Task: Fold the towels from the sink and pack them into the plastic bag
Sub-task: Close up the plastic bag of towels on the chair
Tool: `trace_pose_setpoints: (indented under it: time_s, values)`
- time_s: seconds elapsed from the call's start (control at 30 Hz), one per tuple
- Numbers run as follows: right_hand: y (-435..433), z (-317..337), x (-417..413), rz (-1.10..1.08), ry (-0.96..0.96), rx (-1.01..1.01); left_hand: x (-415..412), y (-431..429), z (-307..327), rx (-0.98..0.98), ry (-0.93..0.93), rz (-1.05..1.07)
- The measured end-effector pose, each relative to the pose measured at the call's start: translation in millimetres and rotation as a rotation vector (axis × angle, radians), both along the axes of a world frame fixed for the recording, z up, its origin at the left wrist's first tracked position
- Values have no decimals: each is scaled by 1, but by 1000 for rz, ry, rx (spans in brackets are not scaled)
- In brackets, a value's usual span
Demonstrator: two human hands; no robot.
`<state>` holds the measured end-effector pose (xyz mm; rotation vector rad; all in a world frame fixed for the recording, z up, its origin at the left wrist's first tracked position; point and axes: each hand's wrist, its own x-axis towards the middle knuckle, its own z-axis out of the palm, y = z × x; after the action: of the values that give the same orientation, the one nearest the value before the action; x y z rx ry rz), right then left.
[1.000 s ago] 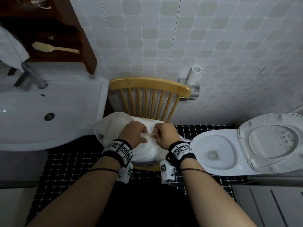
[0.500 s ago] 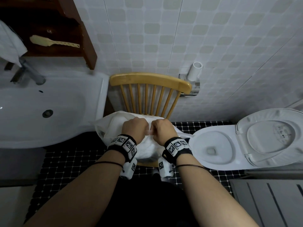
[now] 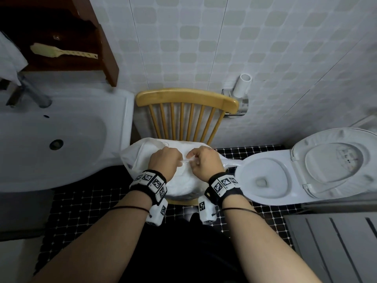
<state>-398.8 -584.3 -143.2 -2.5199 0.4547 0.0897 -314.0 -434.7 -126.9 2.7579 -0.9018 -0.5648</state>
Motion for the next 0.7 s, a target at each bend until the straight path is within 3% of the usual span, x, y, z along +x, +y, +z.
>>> trace_pose_setpoints:
  time_s: [0.33, 0.5, 0.7]
  values:
    - [20, 6, 18, 86, 114, -153, 5, 9, -8, -38, -86, -7]
    - [12, 8, 23, 6, 122, -113, 22, 22, 0, -97, -34, -60]
    - [21, 6, 28, -46, 81, -48, 35, 26, 7, -6, -21, -99]
